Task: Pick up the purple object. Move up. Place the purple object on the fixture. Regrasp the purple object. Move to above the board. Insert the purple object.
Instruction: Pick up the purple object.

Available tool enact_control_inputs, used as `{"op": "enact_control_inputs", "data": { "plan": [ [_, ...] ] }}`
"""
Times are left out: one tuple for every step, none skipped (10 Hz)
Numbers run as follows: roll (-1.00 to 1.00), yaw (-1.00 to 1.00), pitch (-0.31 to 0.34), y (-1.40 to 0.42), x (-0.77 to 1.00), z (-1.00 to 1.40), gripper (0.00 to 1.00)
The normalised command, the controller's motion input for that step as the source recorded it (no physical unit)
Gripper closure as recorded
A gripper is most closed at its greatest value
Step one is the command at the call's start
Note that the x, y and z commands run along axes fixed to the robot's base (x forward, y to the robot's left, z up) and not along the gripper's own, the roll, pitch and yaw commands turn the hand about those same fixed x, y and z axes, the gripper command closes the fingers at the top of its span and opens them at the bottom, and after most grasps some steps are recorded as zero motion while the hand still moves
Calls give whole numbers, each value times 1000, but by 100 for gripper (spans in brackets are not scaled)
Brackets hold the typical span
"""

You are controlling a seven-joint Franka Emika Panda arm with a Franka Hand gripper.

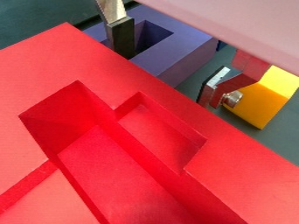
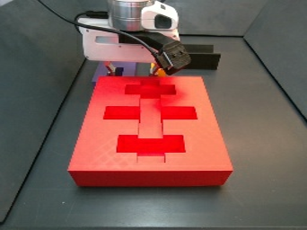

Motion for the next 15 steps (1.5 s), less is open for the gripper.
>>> {"op": "enact_control_inputs", "data": {
  "plan": [
    [0, 0, 0, 0, 0, 0, 100],
    [0, 0, 0, 0, 0, 0, 100],
    [0, 0, 0, 0, 0, 0, 100],
    [0, 0, 0, 0, 0, 0, 100],
    [0, 0, 0, 0, 0, 0, 100],
    [0, 0, 0, 0, 0, 0, 100],
    [0, 0, 0, 0, 0, 0, 100],
    [0, 0, 0, 0, 0, 0, 100],
    [0, 0, 0, 0, 0, 0, 100],
    [0, 0, 0, 0, 0, 0, 100],
    [0, 0, 0, 0, 0, 0, 100],
    [0, 0, 0, 0, 0, 0, 100],
    [0, 0, 0, 0, 0, 0, 100],
    [0, 0, 0, 0, 0, 0, 100],
    [0, 0, 0, 0, 0, 0, 100]
  ]
}}
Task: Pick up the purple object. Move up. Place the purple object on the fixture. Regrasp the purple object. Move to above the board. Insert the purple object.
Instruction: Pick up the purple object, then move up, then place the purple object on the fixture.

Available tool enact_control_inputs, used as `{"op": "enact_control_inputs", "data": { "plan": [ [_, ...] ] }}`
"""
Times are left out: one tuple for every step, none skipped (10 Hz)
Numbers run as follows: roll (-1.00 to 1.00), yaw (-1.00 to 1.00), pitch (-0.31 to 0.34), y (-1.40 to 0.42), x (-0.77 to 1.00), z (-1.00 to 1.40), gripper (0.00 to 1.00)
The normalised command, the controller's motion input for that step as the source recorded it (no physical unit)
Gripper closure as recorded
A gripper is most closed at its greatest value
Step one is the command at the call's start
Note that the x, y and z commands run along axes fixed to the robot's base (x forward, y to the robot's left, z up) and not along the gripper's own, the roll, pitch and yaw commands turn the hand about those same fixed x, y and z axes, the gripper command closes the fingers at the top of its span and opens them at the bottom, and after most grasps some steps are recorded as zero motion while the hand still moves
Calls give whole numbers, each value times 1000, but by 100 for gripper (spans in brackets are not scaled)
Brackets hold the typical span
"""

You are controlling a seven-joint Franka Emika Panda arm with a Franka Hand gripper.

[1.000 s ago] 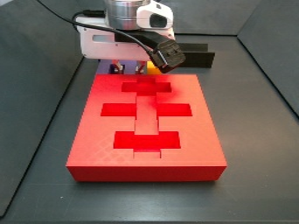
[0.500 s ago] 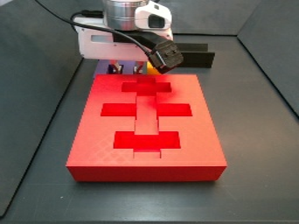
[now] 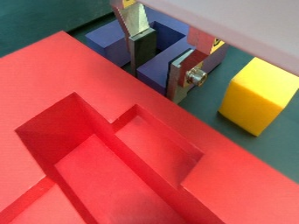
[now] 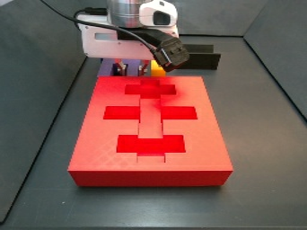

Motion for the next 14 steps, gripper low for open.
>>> {"op": "enact_control_inputs", "data": {
  "plan": [
    [0, 0, 0, 0, 0, 0, 100],
    [0, 0, 0, 0, 0, 833, 100],
    [-2, -38, 15, -25, -39, 818, 100],
    [-2, -42, 31, -11, -79, 649, 100],
    [-15, -24, -7, -12, -37, 255, 100],
    [0, 0, 0, 0, 80, 60, 100],
    [-214, 0, 37, 229, 494, 626, 100],
    [-531, -140, -23, 251, 823, 700, 100],
    [-574, -271, -40, 180, 954, 660, 100],
    [-557, -294, 0, 180, 960, 543, 100],
    [-529, -286, 0, 171, 974, 500, 100],
    [-526, -291, 26, 131, 960, 400, 100],
    [-506, -283, 77, 117, 946, 340, 100],
    [-494, -271, 157, 109, 906, 246, 100]
  ]
}}
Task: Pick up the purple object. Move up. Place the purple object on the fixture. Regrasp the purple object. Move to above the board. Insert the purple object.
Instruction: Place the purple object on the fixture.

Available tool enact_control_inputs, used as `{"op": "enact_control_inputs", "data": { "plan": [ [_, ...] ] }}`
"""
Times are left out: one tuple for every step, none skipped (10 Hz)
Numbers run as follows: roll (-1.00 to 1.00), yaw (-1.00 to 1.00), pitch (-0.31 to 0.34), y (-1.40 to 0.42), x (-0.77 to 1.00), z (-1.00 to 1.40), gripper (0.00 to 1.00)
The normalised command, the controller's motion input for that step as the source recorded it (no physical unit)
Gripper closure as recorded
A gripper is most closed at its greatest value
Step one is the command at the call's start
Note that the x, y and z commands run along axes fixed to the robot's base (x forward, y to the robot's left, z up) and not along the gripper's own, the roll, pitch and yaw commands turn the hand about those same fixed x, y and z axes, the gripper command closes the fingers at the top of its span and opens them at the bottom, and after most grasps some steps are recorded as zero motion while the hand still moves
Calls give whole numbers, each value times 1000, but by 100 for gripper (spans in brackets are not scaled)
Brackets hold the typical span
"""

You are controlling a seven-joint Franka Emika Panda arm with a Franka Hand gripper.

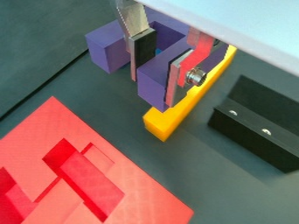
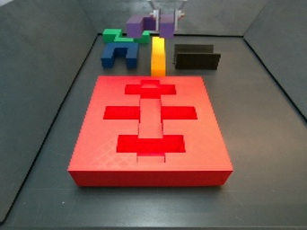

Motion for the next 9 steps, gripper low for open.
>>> {"op": "enact_control_inputs", "data": {
  "plan": [
    [-454, -223, 263, 109, 880, 137, 100],
    [-389, -183, 440, 163, 803, 20, 100],
    [-357, -117, 623, 183, 734, 0, 100],
    [-454, -109, 543, 97, 780, 0, 100],
    [-514, -89, 514, 86, 783, 0, 100],
    [-589, -74, 451, 63, 803, 0, 100],
    [-706, -31, 246, 111, 843, 6, 100],
    [-806, 0, 0, 263, 840, 0, 100],
    [-900, 0, -86, 380, 726, 0, 100]
  ]
}}
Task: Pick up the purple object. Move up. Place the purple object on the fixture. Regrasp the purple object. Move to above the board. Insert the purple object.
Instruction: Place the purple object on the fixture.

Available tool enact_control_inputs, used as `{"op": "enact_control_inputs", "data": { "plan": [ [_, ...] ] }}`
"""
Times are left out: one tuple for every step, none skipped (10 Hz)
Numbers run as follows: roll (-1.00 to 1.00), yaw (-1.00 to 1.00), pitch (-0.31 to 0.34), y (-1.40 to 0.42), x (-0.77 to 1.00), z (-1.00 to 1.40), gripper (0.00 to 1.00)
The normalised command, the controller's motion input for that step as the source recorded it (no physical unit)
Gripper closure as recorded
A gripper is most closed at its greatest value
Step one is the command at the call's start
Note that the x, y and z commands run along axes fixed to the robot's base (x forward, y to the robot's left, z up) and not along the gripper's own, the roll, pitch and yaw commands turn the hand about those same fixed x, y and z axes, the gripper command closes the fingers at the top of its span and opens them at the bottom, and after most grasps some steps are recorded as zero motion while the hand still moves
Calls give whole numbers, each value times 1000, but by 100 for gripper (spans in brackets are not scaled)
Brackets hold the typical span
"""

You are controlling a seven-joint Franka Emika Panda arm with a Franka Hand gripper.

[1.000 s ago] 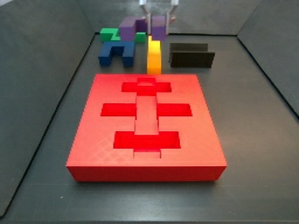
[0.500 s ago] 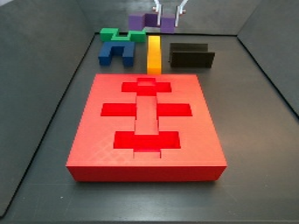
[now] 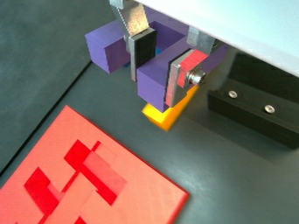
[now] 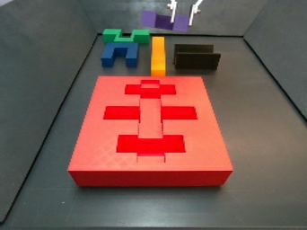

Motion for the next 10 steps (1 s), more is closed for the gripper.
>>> {"op": "enact_control_inputs", "data": {
  "plan": [
    [-960, 0, -174, 429, 654, 0, 100],
    [-957, 0, -180, 429, 660, 0, 100],
    [-974, 0, -346, 457, 606, 0, 100],
    [-934, -3, -377, 506, 617, -77, 100],
    [-849, 0, -214, 423, 777, -149, 100],
    [-614, 0, 194, 200, 866, 0, 100],
    [-457, -9, 440, 129, 840, 0, 100],
    [-380, -74, 626, 34, 774, 0, 100],
    [-374, -66, 660, 49, 766, 0, 100],
    [-406, -9, 537, 129, 789, 0, 100]
  ]
}}
